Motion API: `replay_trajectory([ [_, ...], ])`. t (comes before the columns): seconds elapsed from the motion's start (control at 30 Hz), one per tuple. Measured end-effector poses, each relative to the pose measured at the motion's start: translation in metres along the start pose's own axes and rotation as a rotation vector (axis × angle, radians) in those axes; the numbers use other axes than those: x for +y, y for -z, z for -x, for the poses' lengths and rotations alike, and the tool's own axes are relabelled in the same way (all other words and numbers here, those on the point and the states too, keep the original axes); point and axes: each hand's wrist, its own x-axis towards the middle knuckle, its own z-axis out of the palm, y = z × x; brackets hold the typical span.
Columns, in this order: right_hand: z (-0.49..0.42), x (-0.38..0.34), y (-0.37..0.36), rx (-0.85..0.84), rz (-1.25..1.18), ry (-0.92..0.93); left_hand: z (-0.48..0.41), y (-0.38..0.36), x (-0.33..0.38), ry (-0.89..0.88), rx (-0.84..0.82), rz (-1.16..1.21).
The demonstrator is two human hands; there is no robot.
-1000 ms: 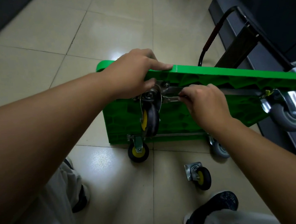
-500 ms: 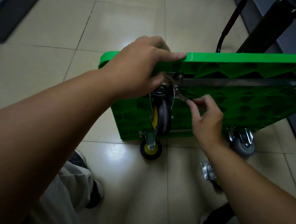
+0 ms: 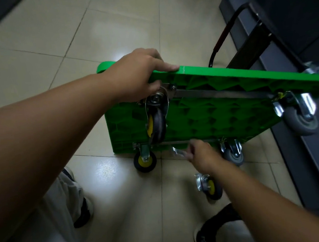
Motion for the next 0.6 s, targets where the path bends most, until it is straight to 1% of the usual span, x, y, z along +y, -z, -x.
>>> replay_trajectory([
  [0.03,0.005,0.01,0.012,-0.11,0.373,0.019,0.0,0.0,0.001,-0.002,-0.003,0.003],
  [0.07,0.01,0.016,0.024,-0.204,0.64,0.038,0.0,0.0,0.001,-0.004,-0.006,0.006],
  [0.1,0.014,0.02,0.034,-0.255,0.769,0.057,0.0,0.0,0.001,-0.004,-0.009,0.01],
  [0.13,0.018,0.021,0.042,-0.245,0.797,0.082,0.0,0.0,0.001,-0.004,-0.01,0.015],
  [0.17,0.02,0.019,0.05,-0.2,0.761,0.11,0.0,0.0,0.001,-0.003,-0.009,0.019],
  [0.2,0.021,0.016,0.057,-0.128,0.671,0.156,0.0,0.0,0.001,-0.004,-0.006,0.022],
  [0.27,0.021,0.005,0.065,0.067,0.419,0.272,-0.001,0.001,0.001,-0.007,-0.002,0.018],
  [0.33,0.02,-0.012,0.072,0.288,0.263,0.417,-0.001,0.001,0.001,-0.001,-0.005,0.012],
  [0.4,0.018,-0.031,0.081,0.499,0.318,0.526,0.0,0.001,0.001,0.002,-0.008,0.008],
  [0.47,0.014,-0.043,0.09,0.628,0.384,0.554,0.0,0.001,0.002,0.005,-0.003,0.002],
  [0.53,0.008,-0.047,0.097,0.676,0.386,0.552,-0.001,0.001,0.002,0.009,0.0,-0.002],
  [0.6,0.001,-0.047,0.098,0.68,0.375,0.572,-0.001,0.001,0.002,0.013,0.0,-0.001],
])
